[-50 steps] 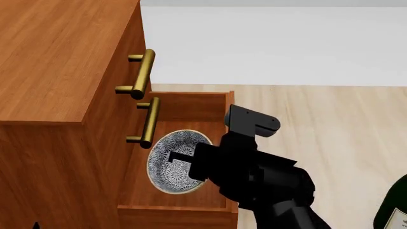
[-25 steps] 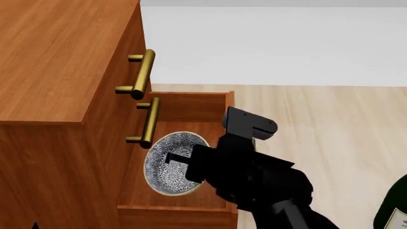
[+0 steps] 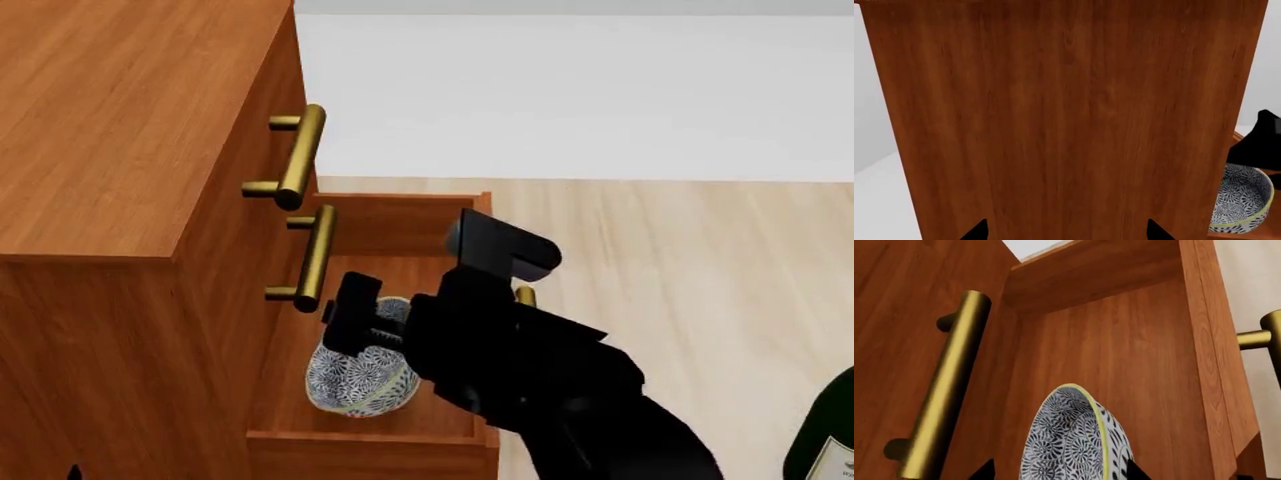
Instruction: Put the bowl in the bottom drawer of the cabinet.
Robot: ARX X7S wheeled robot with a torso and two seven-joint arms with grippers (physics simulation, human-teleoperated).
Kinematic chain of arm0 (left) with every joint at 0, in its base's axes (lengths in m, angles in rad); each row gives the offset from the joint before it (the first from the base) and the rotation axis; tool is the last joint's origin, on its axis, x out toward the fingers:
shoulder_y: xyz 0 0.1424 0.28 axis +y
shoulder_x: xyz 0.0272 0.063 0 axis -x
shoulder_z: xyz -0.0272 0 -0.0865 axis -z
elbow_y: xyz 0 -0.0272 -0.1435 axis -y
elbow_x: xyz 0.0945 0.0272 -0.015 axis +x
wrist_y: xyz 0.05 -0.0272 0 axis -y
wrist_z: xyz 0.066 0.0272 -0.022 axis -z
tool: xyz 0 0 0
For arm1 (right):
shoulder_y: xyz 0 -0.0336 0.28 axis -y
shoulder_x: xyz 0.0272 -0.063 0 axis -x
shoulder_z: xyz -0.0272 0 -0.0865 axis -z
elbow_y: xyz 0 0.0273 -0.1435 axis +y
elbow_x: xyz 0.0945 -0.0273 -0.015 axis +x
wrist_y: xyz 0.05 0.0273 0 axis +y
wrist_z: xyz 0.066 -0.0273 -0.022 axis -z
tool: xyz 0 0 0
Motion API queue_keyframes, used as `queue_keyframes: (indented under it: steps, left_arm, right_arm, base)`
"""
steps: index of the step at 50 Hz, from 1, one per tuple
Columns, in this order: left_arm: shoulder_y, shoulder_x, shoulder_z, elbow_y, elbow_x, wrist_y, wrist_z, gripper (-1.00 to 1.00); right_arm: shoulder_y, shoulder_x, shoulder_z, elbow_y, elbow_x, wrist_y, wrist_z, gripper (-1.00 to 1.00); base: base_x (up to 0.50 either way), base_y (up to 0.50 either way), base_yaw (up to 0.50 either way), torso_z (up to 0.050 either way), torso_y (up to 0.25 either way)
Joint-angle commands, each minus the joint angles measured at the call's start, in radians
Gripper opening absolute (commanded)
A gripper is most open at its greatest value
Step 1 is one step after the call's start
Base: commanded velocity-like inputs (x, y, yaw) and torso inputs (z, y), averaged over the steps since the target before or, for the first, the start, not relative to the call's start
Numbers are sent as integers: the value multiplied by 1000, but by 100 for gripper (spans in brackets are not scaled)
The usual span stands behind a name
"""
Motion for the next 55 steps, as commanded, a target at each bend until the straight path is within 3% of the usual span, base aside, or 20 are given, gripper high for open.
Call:
queue_keyframes:
  steps: [1, 34, 45, 53, 55]
  left_arm:
    - [-3, -2, 4, 0, -2, -1, -3, 100]
    - [-3, -9, 15, 5, 0, -1, -13, 100]
    - [-2, -12, 16, 7, -2, -1, -17, 100]
    - [-6, -12, 20, 3, -3, 1, -16, 100]
    - [-7, -13, 22, 3, -3, -1, -16, 100]
  right_arm:
    - [11, 0, -423, 8, 356, -78, 5, 100]
    - [115, 0, -696, 8, 495, -210, -28, 100]
    - [123, 22, -884, 8, 727, -250, -101, 100]
    - [119, 61, -936, -4, 753, -330, -107, 100]
    - [156, 95, -948, -135, 725, -442, -71, 100]
  base:
    - [0, 0, 0, 0, 0]
    - [0, 0, 0, 0, 0]
    - [0, 0, 0, 0, 0]
    - [0, 0, 0, 0, 0]
    - [0, 0, 0, 0, 0]
